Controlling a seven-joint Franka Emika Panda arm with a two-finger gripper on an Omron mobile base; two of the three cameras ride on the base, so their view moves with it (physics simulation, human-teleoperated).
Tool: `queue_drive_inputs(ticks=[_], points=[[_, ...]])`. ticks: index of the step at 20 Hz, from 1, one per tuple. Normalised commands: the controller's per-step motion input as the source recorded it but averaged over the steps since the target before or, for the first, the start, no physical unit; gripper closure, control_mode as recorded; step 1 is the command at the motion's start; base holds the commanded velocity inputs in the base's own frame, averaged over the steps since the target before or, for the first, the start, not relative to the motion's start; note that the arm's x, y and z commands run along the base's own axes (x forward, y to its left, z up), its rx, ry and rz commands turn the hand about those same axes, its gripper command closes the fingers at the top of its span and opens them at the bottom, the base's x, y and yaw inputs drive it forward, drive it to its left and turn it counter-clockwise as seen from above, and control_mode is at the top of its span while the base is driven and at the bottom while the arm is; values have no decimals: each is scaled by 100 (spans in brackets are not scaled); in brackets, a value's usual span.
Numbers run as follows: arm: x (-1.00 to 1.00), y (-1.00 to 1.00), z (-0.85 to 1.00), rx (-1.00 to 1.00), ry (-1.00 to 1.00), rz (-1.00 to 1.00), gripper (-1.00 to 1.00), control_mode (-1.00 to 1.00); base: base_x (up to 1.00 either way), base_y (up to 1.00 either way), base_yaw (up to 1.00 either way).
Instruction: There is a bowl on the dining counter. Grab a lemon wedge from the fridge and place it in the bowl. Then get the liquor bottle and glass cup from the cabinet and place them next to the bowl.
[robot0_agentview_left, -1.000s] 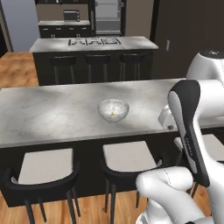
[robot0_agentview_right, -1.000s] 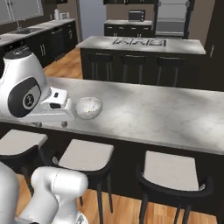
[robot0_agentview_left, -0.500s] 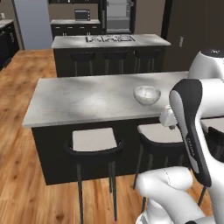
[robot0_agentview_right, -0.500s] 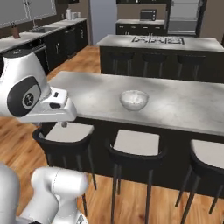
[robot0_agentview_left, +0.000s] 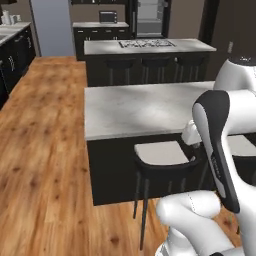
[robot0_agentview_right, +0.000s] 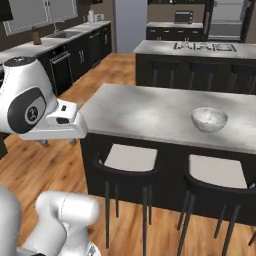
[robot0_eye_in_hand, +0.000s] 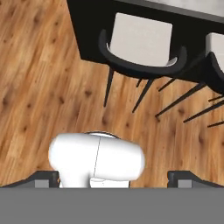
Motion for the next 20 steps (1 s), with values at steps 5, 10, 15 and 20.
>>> queue_drive_inputs(ticks=[5,10,15,20], points=[[0,0,0,0,0,0,-100,100,0,100,0],[0,0,0,0,0,0,-100,100,0,100,0],[0,0,0,0,0,0,-100,100,2,100,0],[0,0,0,0,0,0,-100,100,27,96,-1]])
